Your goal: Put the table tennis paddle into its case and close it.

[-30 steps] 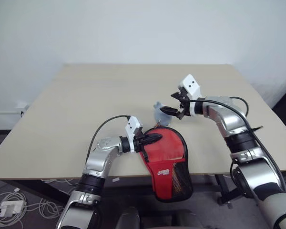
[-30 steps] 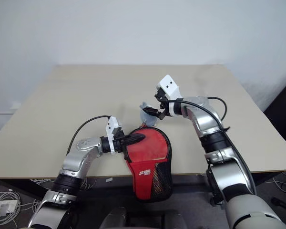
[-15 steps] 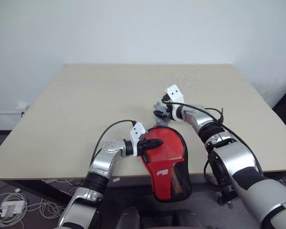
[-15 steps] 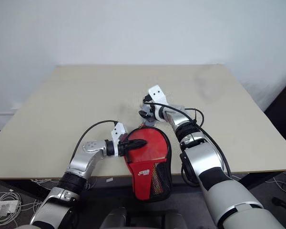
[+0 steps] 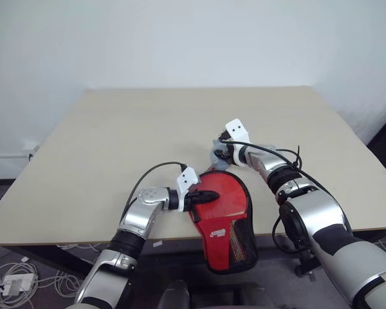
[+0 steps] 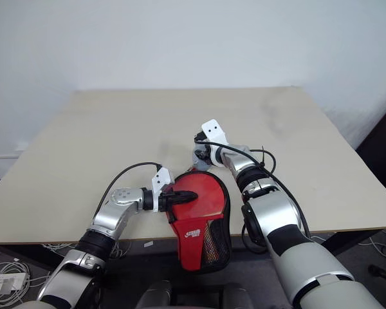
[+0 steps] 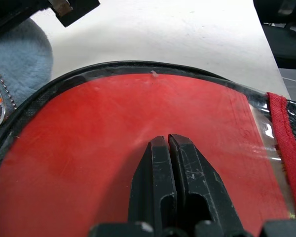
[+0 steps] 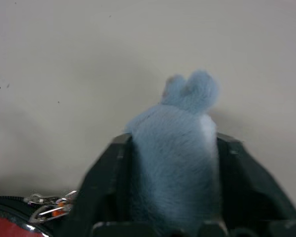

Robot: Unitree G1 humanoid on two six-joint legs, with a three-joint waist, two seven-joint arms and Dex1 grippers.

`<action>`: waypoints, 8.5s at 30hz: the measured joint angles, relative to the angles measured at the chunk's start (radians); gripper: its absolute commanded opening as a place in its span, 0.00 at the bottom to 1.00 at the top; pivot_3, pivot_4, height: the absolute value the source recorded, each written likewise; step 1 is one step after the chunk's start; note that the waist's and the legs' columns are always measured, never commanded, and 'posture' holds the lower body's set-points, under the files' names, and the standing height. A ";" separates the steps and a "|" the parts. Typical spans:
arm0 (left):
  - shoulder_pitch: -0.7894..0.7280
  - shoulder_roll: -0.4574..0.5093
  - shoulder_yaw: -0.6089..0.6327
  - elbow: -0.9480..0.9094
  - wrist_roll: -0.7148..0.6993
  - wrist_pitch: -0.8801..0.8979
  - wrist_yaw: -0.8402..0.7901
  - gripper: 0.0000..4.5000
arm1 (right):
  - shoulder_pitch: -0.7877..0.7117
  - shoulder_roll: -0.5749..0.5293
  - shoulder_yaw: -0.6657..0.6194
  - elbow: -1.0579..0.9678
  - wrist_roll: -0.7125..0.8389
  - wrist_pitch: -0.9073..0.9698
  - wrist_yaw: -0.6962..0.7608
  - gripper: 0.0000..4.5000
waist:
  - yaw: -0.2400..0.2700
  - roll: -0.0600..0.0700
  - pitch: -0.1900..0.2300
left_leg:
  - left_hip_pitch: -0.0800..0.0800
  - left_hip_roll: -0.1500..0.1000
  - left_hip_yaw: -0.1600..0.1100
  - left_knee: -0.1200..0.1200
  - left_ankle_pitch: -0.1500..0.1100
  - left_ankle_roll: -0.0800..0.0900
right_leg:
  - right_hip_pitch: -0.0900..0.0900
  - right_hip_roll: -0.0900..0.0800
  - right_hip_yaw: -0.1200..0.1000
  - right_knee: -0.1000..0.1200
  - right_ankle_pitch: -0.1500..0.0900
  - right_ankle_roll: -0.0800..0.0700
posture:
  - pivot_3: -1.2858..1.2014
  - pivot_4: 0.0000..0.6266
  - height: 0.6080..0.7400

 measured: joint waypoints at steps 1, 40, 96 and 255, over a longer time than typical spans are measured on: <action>-0.001 0.001 -0.002 0.000 0.000 0.000 -0.001 0.00 | 0.000 0.000 0.000 0.000 -0.001 0.000 0.003 0.22 | 0.000 0.000 0.000 | 0.000 0.000 0.000 0.000 0.000 0.000 | 0.000 0.000 0.000 0.000 0.000 0.000 | 0.52 0.00 0.57; -0.042 -0.028 -0.025 0.117 0.035 -0.149 -0.005 0.00 | 0.175 -0.170 0.082 -0.427 -0.095 0.059 0.138 0.01 | 0.013 0.003 0.000 | 0.000 -0.001 -0.001 0.002 0.001 0.002 | 0.003 -0.001 -0.001 0.000 0.000 0.000 | 0.52 0.00 0.57; -0.056 -0.040 -0.020 0.221 0.035 -0.254 -0.014 0.00 | 0.865 -0.741 0.094 -1.430 0.112 0.198 0.620 0.01 | 0.012 0.008 -0.006 | 0.010 -0.002 0.001 0.000 0.001 0.002 | 0.011 -0.001 0.000 -0.004 -0.004 0.006 | 0.52 0.00 0.57; -0.124 -0.060 -0.023 0.321 0.073 -0.281 -0.037 0.00 | 1.132 -0.918 0.114 -1.742 0.396 0.332 0.793 0.00 | 0.036 -0.005 -0.004 | 0.014 -0.001 0.004 -0.001 -0.002 0.002 | 0.014 -0.003 0.001 -0.014 -0.006 0.004 | 0.52 0.00 0.57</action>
